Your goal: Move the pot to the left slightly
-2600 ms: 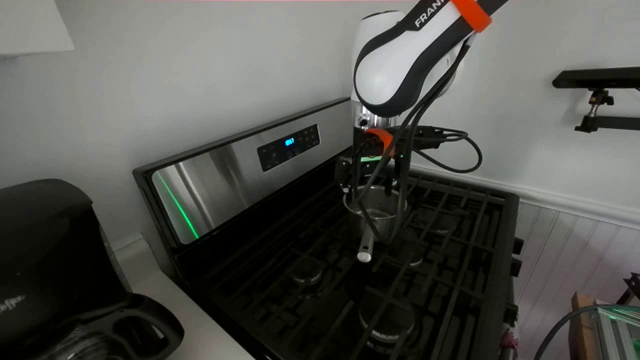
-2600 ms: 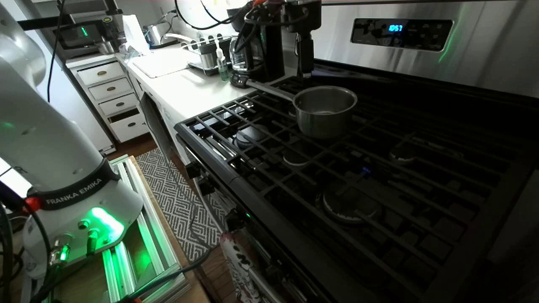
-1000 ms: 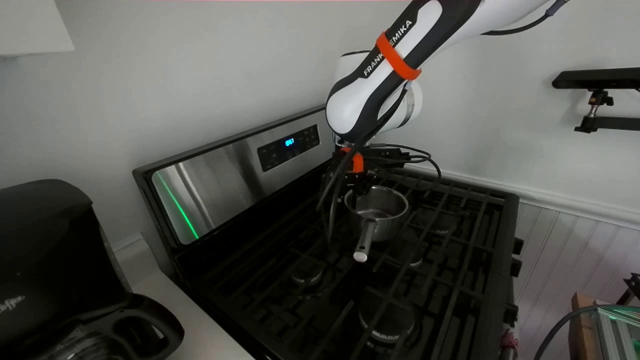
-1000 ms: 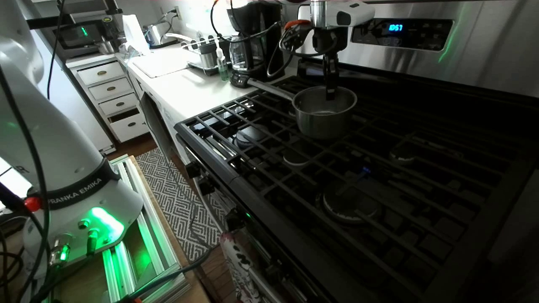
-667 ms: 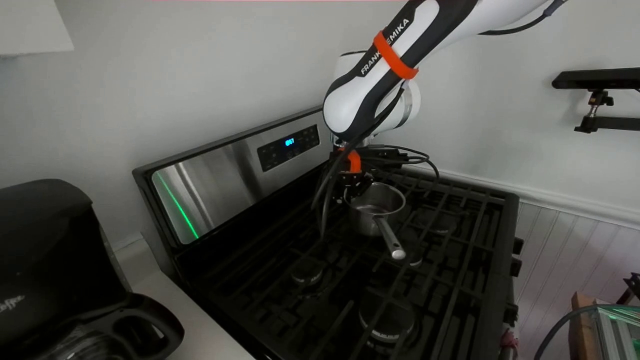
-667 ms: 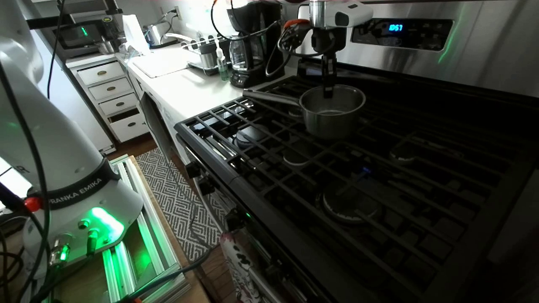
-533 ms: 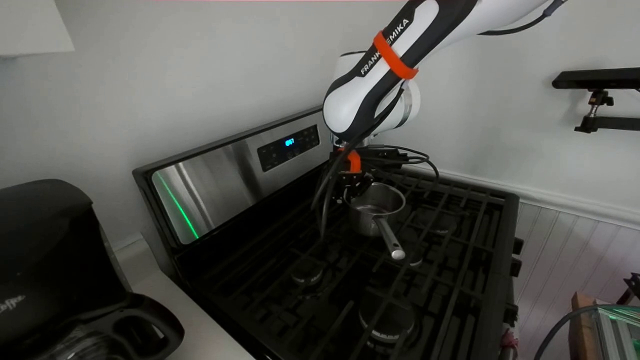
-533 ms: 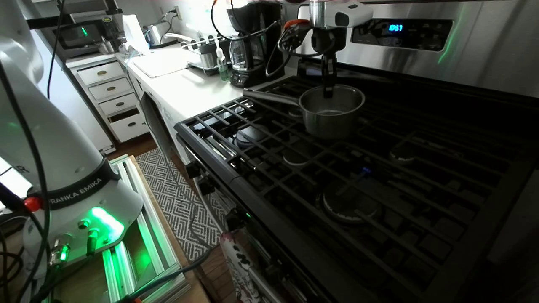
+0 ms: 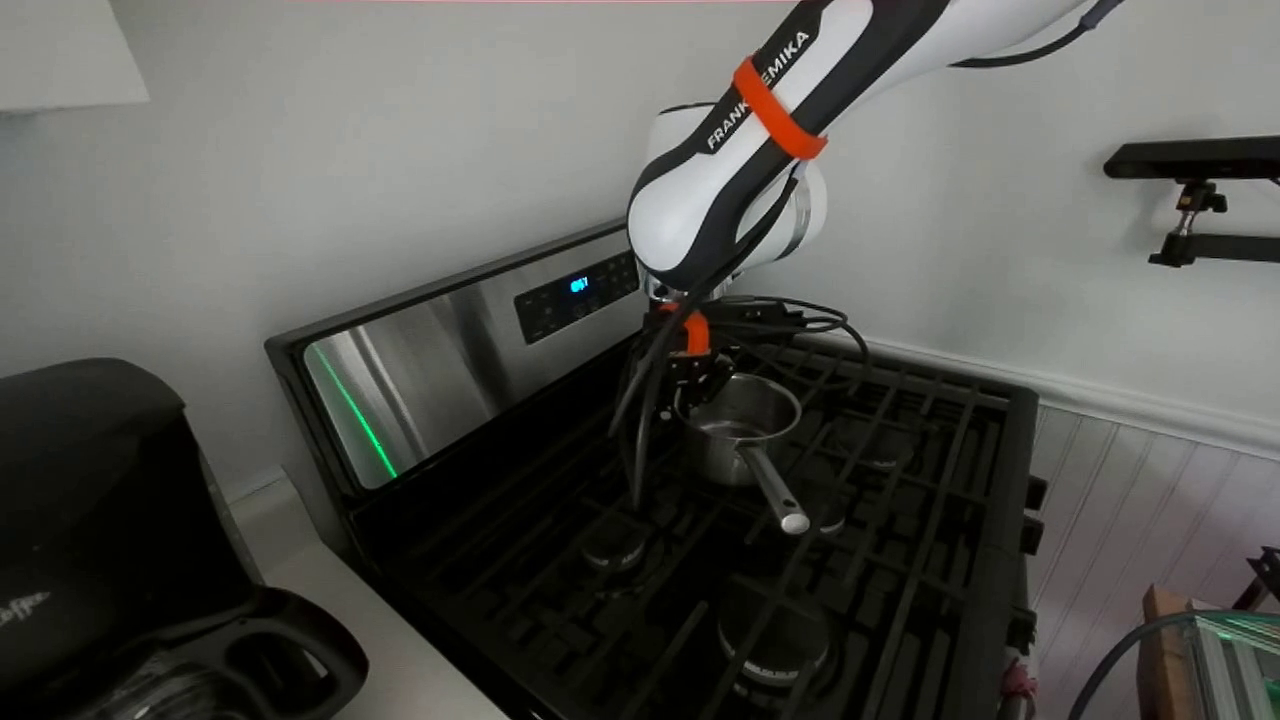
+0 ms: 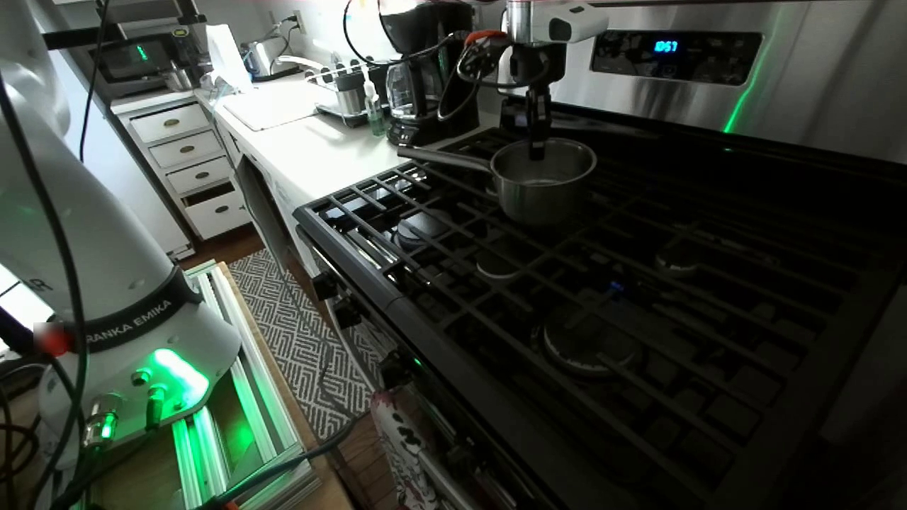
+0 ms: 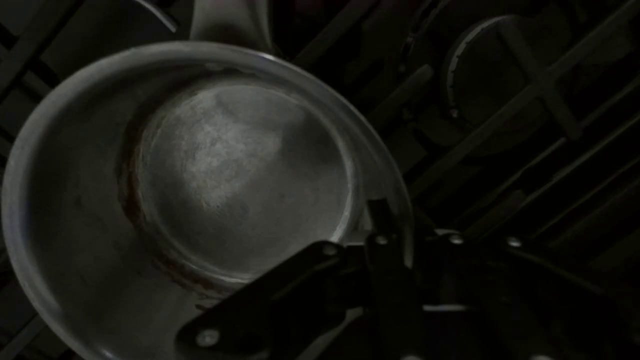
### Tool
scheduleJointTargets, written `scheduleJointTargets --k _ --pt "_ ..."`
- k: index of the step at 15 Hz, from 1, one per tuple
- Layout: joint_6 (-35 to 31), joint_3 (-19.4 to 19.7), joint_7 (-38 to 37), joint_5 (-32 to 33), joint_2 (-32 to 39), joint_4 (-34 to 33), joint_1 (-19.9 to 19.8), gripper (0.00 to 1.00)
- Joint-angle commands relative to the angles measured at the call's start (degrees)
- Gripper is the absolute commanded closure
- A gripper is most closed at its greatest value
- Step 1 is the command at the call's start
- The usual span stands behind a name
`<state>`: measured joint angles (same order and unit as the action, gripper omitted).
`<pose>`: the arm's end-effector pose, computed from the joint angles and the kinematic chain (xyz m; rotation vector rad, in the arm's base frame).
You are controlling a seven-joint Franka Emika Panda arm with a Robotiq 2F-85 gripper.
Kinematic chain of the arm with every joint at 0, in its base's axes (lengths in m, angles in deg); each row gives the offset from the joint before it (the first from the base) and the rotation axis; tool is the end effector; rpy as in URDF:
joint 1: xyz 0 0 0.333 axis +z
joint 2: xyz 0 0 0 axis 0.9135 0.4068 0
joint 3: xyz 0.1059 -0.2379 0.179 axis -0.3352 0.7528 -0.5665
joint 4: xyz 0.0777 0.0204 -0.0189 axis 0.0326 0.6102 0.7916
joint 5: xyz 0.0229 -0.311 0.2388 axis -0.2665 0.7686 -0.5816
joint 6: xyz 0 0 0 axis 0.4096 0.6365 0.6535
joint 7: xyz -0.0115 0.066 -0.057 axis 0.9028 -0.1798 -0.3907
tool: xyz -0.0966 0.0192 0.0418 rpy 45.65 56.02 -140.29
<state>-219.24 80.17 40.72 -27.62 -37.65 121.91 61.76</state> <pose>0.5856 -0.1068 0.2895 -2.8913 1.1581 -0.0614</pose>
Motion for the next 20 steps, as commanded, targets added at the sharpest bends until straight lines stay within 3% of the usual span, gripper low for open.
scheduleJointTargets --k 1,10,20 --pt "3.9 -0.4 -0.4 0.2 -1.9 -0.9 3.1 0.98" --pt "6.2 -3.1 -0.4 2.1 -0.9 -3.0 9.5 0.98" --pt "5.4 -3.2 -1.6 6.6 0.6 -2.9 12.3 0.98"
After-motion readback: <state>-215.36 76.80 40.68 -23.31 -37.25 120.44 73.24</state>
